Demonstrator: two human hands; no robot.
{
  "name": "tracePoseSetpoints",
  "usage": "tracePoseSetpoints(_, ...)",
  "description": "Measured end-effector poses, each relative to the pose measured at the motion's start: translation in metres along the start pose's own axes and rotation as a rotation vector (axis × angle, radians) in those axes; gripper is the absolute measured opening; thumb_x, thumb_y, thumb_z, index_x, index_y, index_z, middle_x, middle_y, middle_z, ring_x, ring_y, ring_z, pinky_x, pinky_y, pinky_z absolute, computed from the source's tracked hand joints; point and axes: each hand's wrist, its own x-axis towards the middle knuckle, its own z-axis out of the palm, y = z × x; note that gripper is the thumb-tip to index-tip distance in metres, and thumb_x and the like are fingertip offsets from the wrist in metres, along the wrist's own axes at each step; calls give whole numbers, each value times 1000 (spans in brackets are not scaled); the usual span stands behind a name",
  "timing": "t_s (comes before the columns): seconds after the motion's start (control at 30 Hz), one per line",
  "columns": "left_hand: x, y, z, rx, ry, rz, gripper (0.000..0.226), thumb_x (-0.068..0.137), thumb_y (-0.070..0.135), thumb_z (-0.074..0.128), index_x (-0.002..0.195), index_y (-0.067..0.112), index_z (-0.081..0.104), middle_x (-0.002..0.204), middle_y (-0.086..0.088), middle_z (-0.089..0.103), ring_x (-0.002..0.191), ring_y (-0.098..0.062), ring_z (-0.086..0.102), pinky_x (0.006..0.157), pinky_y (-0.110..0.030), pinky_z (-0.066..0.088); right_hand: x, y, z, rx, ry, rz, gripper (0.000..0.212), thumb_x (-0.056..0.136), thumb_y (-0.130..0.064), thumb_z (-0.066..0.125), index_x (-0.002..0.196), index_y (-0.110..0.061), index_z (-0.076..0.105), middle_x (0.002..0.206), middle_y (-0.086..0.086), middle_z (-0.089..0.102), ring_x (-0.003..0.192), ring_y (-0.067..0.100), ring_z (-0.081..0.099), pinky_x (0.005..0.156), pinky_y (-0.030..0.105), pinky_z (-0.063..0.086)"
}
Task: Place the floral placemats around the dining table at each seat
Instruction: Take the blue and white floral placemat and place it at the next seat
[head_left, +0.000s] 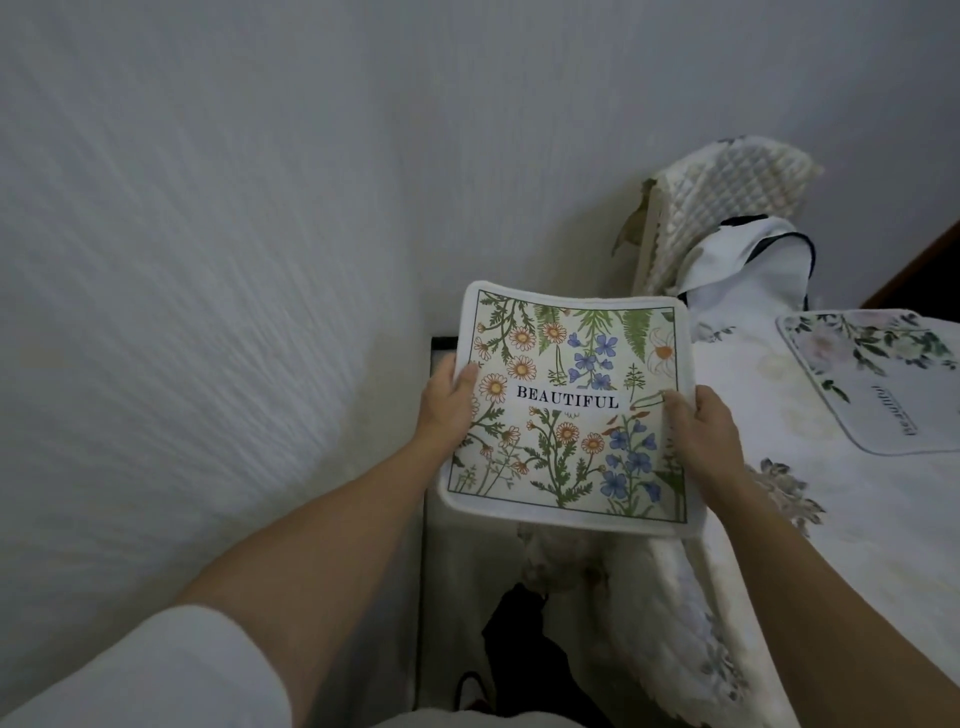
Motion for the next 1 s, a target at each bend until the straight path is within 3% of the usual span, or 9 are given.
tracePoseSetpoints(0.17, 60, 21, 26, 20, -58, 32, 13, 104, 32, 45, 100, 31, 57, 99, -4, 74, 88, -20, 73, 81, -49, 60, 52, -4, -2, 26, 53, 20, 25, 100, -39, 46, 103, -16, 56, 100, 8, 69, 92, 31, 66, 84, 49, 55)
tracePoseSetpoints(0.33, 128, 52, 69, 55, -144, 59, 14, 104, 37, 44, 105, 31, 57, 98, -1, 75, 88, -18, 74, 79, -45, 61, 113, -7, -13, 96, 121, 71, 26, 100, -36, 46, 108, -14, 57, 105, 8, 69, 95, 29, 66, 85, 46, 54)
tracePoseSetpoints(0.53, 182, 98, 147, 58, -271, 97, 14, 105, 32, 44, 106, 25, 56, 87, 0, 74, 72, -10, 74, 56, -26, 59, 161, -2, -58, 165, 276, 108, 27, 99, -37, 49, 105, -11, 57, 101, 7, 68, 93, 27, 65, 79, 42, 54)
tracePoseSetpoints(0.73, 193, 114, 239, 91, -540, 148, 11, 104, 30, 48, 104, 23, 56, 98, -8, 74, 85, -24, 74, 68, -42, 63, 154, 38, -115, 216, 469, 249, 26, 102, -34, 49, 108, -11, 58, 98, 5, 66, 89, 26, 63, 68, 34, 48)
tracePoseSetpoints(0.87, 180, 108, 301, 129, -770, 159, 15, 102, 32, 51, 109, 21, 58, 100, -8, 74, 90, -29, 74, 72, -49, 62, 115, 74, -142, 257, 636, 401, 25, 101, -35, 50, 106, -13, 58, 103, 8, 68, 95, 27, 65, 85, 45, 54)
tracePoseSetpoints(1.0, 153, 96, 351, 172, -983, 180, 19, 102, 32, 51, 117, 24, 59, 107, -4, 74, 97, -23, 72, 78, -46, 60, 66, 109, -150, 289, 784, 572, 29, 98, -42, 49, 102, -14, 57, 101, 8, 69, 92, 28, 67, 85, 51, 55)
